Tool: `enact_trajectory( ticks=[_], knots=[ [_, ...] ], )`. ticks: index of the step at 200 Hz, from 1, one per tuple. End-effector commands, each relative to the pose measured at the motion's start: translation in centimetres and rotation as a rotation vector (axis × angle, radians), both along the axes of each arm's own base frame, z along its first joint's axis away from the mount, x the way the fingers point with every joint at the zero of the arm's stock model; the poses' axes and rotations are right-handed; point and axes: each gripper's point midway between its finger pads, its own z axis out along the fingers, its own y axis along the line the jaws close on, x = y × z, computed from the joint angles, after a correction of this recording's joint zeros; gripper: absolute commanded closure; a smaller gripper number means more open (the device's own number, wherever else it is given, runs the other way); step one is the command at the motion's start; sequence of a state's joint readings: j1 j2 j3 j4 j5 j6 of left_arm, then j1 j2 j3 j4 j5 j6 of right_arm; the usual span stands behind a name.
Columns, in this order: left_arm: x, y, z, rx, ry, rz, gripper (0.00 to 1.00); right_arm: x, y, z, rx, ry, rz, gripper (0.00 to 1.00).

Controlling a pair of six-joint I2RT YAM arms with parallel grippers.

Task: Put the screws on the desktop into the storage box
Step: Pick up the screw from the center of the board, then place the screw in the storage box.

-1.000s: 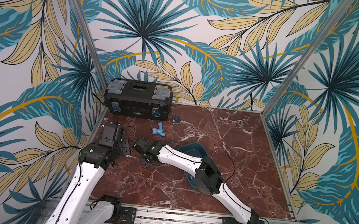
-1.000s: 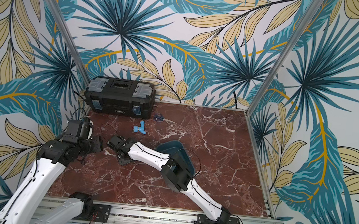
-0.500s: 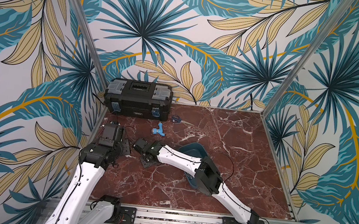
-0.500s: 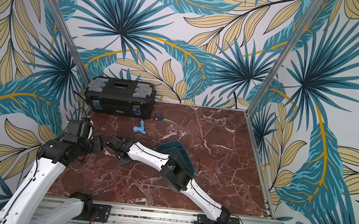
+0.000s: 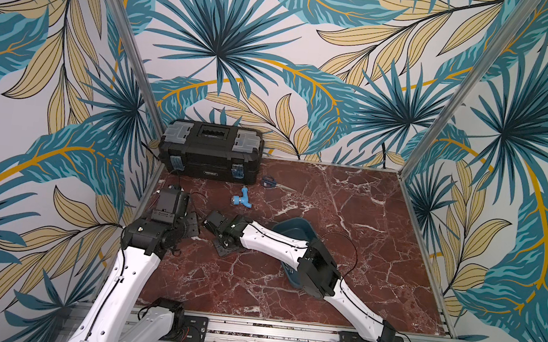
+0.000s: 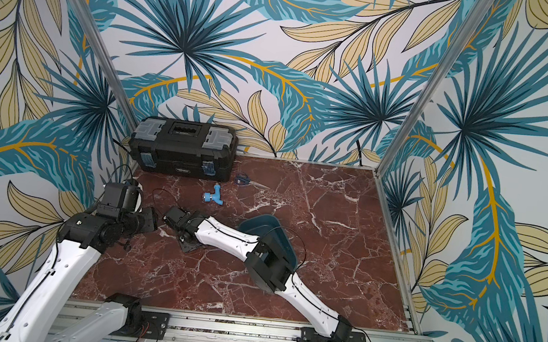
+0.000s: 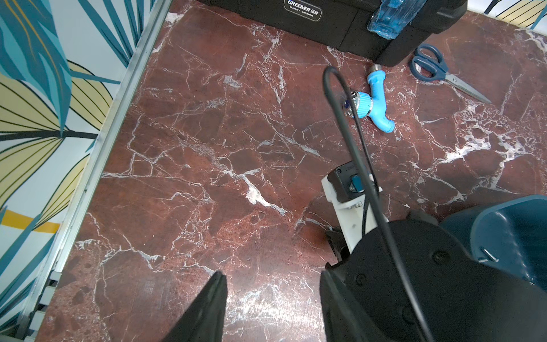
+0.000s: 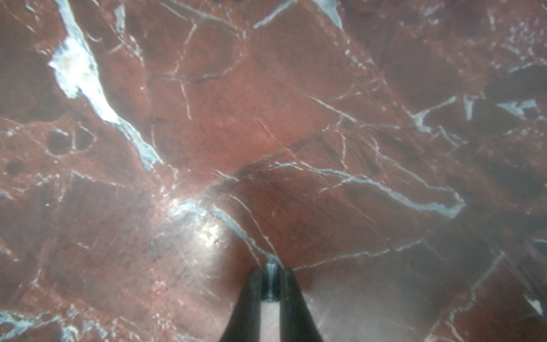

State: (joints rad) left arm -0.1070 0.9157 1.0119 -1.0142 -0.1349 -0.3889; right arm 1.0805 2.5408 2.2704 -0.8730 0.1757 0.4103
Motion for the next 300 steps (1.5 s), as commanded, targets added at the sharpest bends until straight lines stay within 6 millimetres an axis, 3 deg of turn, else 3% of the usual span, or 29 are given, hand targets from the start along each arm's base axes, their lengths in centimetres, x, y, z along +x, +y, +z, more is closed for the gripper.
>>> enact_trajectory(
  ticks=[1,29,57,81,110,140,185,223,235,248,269,300],
  knots=[
    [-0.3,0.3,-0.9,0.013,0.021,0.001,0.45,0.2,0.1,5.4,0.101,-0.044,0.026,1.00],
    [-0.4,0.3,-0.7,0.012,0.012,0.000,0.45,0.3,-1.2,11.5,0.201,-0.142,0.036,1.00],
    [-0.5,0.3,-0.5,0.010,0.002,0.002,0.44,0.2,-6.0,14.9,0.287,-0.165,-0.047,1.00],
    [-0.6,0.3,-0.5,0.008,0.002,-0.001,0.44,0.4,-12.8,15.6,0.243,-0.256,-0.142,1.00],
    [-0.6,0.2,-0.3,0.003,-0.004,-0.006,0.41,0.5,-21.0,13.9,0.162,-0.280,-0.271,1.00],
    [-0.6,0.1,-0.2,0.000,-0.007,-0.007,0.39,-0.2,-25.8,10.5,0.106,-0.229,-0.362,1.00],
    [-0.5,-0.1,-0.3,-0.006,-0.006,-0.020,0.36,-1.2,-26.5,7.0,0.070,-0.160,-0.388,0.97],
    [-0.9,0.2,0.3,0.006,-0.015,-0.006,0.30,-1.3,-25.3,6.2,0.083,-0.110,-0.364,0.70],
    [-0.9,0.3,0.7,0.010,-0.036,-0.005,0.27,-1.1,-25.2,6.9,0.090,-0.123,-0.359,0.56],
    [-0.7,0.2,0.9,0.005,-0.058,-0.014,0.24,-0.7,-25.3,8.2,0.104,-0.158,-0.363,0.47],
    [-0.6,0.1,1.4,0.006,-0.077,-0.019,0.21,-0.3,-25.6,10.9,0.136,-0.226,-0.350,0.41],
    [0.8,-0.5,3.5,-0.022,-0.188,-0.043,0.15,0.8,-27.1,17.4,0.202,-0.414,-0.354,0.39]
  ],
)
